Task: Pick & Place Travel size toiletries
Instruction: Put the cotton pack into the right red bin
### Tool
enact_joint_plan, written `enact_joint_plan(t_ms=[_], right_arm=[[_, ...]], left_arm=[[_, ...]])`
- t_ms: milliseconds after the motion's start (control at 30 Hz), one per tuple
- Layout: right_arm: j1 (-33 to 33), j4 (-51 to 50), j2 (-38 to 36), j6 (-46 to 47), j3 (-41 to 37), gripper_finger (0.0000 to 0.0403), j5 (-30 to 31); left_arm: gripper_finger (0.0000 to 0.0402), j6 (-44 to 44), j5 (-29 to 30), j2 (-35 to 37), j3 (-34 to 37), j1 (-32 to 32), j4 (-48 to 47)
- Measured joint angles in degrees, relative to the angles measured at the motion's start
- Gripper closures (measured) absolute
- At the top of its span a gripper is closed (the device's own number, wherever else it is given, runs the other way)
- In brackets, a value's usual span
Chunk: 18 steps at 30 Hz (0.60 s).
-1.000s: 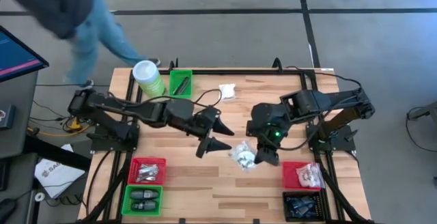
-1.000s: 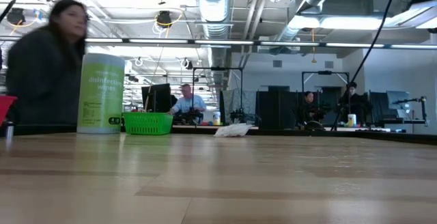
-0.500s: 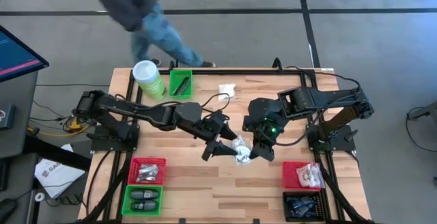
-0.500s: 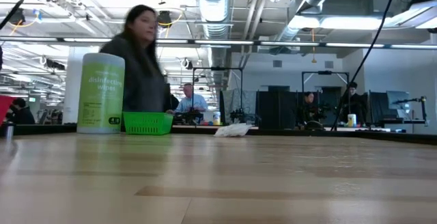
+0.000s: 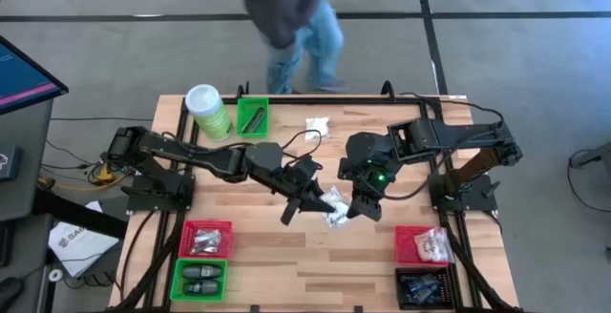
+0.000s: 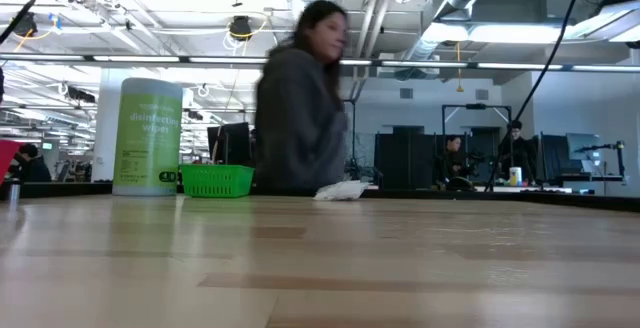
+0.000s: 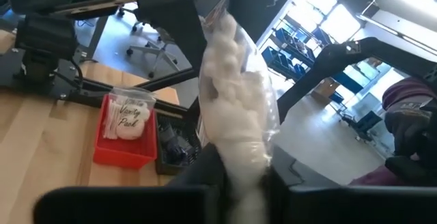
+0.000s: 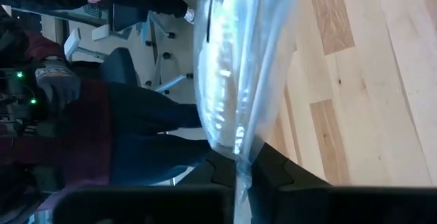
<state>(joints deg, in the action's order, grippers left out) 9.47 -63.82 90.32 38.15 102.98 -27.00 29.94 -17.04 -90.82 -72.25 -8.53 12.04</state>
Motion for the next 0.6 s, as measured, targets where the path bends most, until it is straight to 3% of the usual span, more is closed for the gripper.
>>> enact_joint_plan(t_ms=[67, 200, 333, 433, 600], right_arm=[[-0.42, -0.18, -0.23, -0.08, 0.0, 0.0378, -0.02], [-1.54, -0.12, -1.55, -0.16, 0.0, 0.0327, 0.12], [-3.06, 0.05, -4.48, 0.97, -0.02, 0.0269, 3.12], [-3.98, 0.7, -7.93, 2.16, 0.02, 0.0228, 9.47], [-2.92, 6.5, -14.43, 6.43, 0.02, 0.018, 26.35]], left_arm=[[0.0377, 0.87, -0.02, 0.01, 0.0, 0.04, -0.07], [0.0369, 2.51, 0.19, 0.24, 0.0, -0.31, 0.32], [0.0376, 2.56, 3.98, 1.14, 0.05, -1.22, -0.15], [0.0376, 2.49, 7.04, 1.88, 0.15, -1.66, 0.97], [0.0376, 2.03, 15.28, 3.85, 0.15, -1.87, 2.96]])
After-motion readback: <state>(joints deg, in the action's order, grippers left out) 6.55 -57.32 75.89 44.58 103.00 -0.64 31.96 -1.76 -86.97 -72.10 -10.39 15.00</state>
